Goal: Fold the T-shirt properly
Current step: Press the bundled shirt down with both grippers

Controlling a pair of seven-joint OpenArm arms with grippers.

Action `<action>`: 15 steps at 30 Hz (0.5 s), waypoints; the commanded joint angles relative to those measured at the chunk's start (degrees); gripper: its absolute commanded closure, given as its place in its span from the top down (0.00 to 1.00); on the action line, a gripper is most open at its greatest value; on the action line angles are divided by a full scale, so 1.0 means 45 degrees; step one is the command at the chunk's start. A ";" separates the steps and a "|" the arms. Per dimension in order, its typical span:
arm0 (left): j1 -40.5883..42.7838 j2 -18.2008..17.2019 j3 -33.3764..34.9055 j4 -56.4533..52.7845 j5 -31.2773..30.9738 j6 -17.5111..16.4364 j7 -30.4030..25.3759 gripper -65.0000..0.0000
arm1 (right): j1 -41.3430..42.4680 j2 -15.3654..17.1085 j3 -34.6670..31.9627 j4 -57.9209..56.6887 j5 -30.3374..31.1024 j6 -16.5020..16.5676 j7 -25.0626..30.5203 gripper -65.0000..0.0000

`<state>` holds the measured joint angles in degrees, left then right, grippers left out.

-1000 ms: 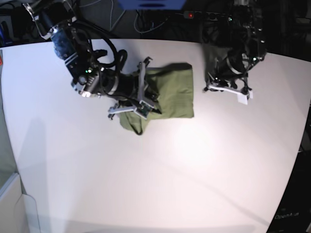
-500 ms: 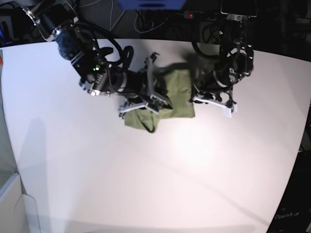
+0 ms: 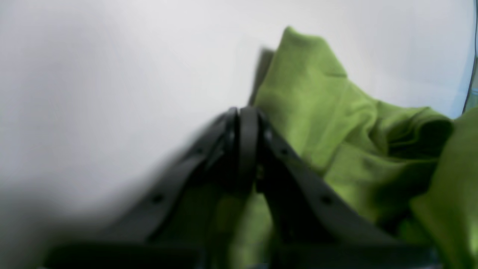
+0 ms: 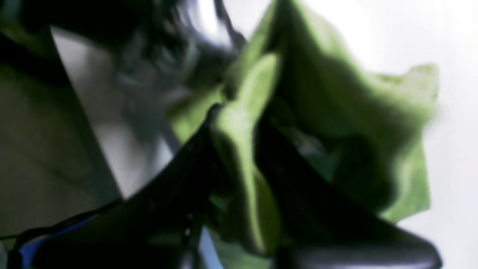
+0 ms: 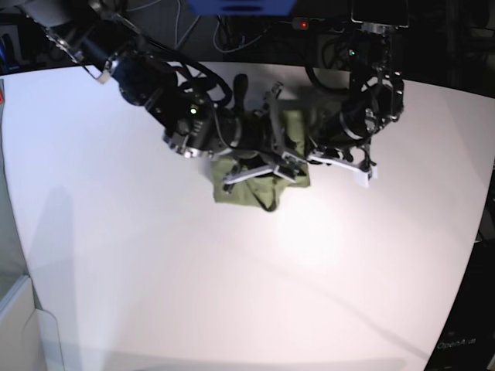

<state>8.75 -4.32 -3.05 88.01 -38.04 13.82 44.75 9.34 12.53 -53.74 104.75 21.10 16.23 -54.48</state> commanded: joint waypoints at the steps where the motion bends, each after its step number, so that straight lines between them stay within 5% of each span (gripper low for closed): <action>1: 0.0116 -0.0008 0.0062 -0.0011 0.0219 0.0317 0.0536 0.02 | 0.0180 -0.0158 -0.0025 0.0175 0.0107 -0.0002 0.0219 0.01; 15: 0.0233 -0.0105 0.0082 0.0008 0.0200 0.0259 0.0536 0.02 | 0.0219 -0.0529 -0.0044 -0.0430 0.0107 0.0018 0.0297 0.02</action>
<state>9.13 -4.60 -2.87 88.14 -38.44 13.69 44.56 9.34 10.61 -54.13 101.86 21.10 16.25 -54.61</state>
